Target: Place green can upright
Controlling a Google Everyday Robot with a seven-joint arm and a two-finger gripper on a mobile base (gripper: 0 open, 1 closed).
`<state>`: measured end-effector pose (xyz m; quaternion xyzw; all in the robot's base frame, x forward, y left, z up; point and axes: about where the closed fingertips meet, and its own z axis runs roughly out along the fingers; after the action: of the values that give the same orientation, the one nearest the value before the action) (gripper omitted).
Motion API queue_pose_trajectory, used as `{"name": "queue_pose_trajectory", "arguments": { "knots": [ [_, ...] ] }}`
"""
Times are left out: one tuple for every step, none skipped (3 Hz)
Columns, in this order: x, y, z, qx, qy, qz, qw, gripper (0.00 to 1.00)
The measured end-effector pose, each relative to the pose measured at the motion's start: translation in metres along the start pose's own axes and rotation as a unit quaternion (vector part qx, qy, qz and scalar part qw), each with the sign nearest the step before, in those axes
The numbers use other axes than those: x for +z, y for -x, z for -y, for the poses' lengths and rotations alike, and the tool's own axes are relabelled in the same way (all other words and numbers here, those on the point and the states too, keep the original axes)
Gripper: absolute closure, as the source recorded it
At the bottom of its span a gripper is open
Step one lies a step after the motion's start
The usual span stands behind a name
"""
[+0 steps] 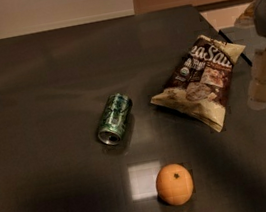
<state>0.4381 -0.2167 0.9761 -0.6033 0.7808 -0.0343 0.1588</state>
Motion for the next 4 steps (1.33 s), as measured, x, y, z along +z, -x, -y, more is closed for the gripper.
{"name": "queue_pose_trajectory", "arguments": {
  "knots": [
    [0.000, 0.000, 0.000, 0.000, 0.000, 0.000, 1.0000, 0.00],
    [0.000, 0.007, 0.002, -0.024, 0.005, 0.001, 0.9997, 0.00],
    [0.002, 0.031, 0.005, -0.087, 0.018, 0.011, 0.9960, 0.00],
    [0.012, 0.070, 0.008, -0.184, 0.032, 0.023, 0.9821, 0.00]
  ]
}}
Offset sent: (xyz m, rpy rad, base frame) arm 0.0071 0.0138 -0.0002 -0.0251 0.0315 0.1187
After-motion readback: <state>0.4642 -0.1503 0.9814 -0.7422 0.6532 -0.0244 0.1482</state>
